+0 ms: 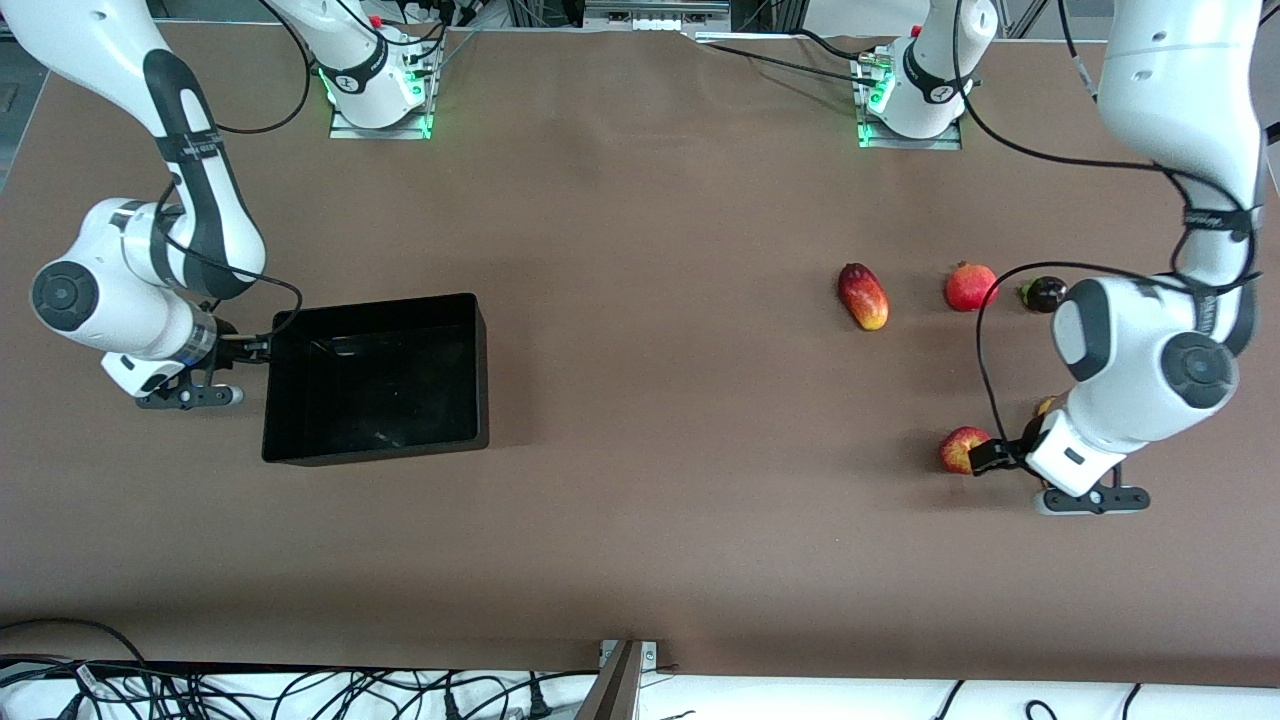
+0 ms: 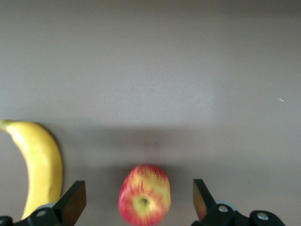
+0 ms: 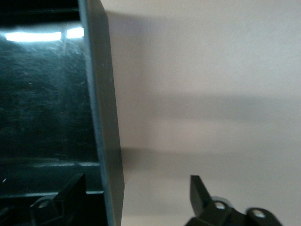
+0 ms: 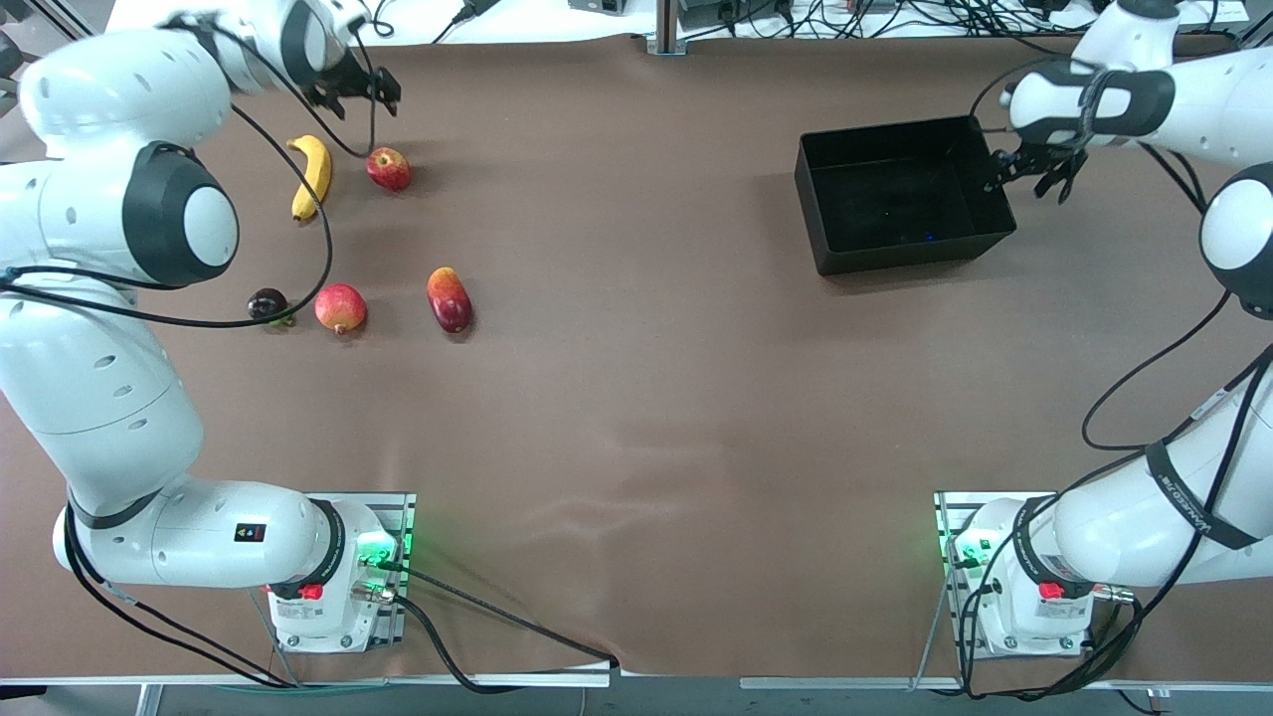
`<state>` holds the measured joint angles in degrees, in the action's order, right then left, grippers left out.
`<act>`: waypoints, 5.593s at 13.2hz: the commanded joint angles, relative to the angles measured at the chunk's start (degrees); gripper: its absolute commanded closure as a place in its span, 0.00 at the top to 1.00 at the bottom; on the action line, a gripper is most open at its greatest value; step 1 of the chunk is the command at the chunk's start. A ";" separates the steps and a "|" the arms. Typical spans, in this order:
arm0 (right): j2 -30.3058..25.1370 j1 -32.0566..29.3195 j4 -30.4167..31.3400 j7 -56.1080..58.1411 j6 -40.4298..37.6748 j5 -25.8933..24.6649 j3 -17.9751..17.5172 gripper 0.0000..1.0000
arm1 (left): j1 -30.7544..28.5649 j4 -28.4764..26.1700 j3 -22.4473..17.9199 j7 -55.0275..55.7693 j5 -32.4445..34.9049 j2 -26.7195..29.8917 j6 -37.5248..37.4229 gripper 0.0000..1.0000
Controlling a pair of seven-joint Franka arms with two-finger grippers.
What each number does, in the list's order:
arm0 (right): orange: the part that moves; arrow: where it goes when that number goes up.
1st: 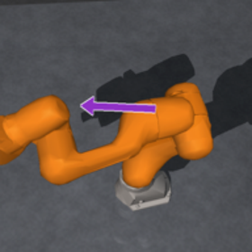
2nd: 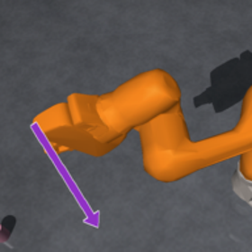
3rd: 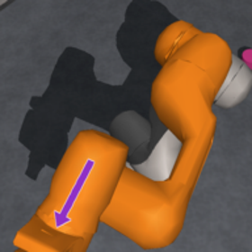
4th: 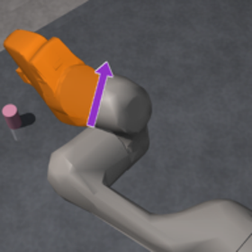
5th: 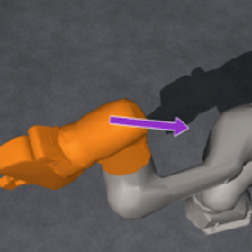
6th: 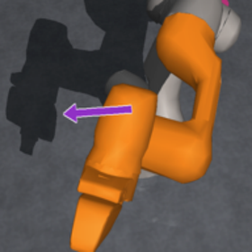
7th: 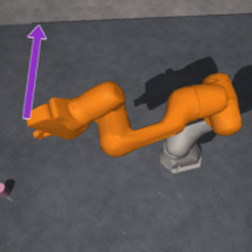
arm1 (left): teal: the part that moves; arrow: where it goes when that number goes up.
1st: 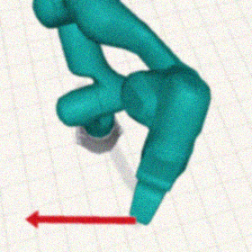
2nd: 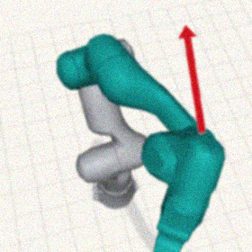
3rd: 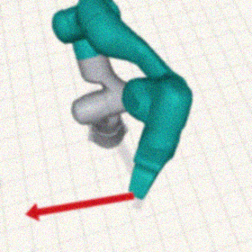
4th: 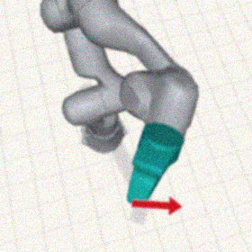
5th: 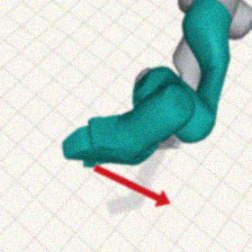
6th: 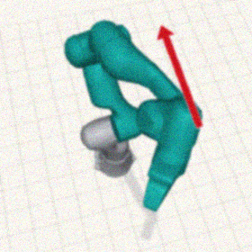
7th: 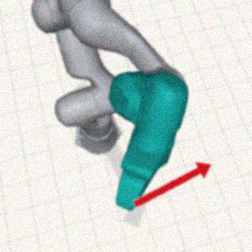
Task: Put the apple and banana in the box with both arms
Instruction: 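Grip the box rim with the right gripper while the left gripper grasps the apple, then drag the black box toward the fruit with the right gripper, then carry the apple over the box while the right gripper releases the rim, then lower the apple into the box while the right gripper returns to rest, then move the left gripper over the yellow banana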
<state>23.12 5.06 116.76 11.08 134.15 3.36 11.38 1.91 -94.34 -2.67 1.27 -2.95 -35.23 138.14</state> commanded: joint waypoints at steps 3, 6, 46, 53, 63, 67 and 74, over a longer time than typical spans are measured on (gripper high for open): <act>0.52 -0.76 2.51 1.49 3.40 1.82 -0.57 0.00 | -0.32 -9.88 0.65 2.07 1.63 0.51 12.31 1.00; 0.09 -0.67 1.55 1.58 2.70 1.83 -1.09 0.00 | -0.24 -12.17 0.74 5.04 4.61 -1.06 17.32 1.00; -12.89 24.56 -22.92 -23.41 -32.98 8.77 6.62 1.00 | 15.14 1.01 23.93 52.61 13.23 0.25 -18.19 0.00; -26.28 -3.62 -13.75 -13.03 -37.47 3.14 -11.45 1.00 | 17.34 -3.74 26.05 56.63 19.90 -4.76 -6.06 0.00; -26.46 -5.68 -16.81 -11.52 -38.26 -1.43 -14.02 1.00 | 14.19 -3.84 26.05 60.37 17.49 4.88 -20.24 1.00; -24.61 -5.77 -19.02 -11.43 -37.74 -1.60 -13.75 1.00 | 4.98 1.70 25.79 45.79 11.04 9.56 -33.26 1.00; -24.35 -5.77 -19.46 -11.87 -37.30 -1.60 -13.84 1.00 | -12.61 2.41 23.95 16.71 12.17 10.71 -35.67 1.00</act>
<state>-1.94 0.11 98.52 -0.43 96.96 2.53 -1.67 -7.76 -92.40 22.07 25.27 9.03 -24.73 102.87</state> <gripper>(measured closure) 0.000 0.000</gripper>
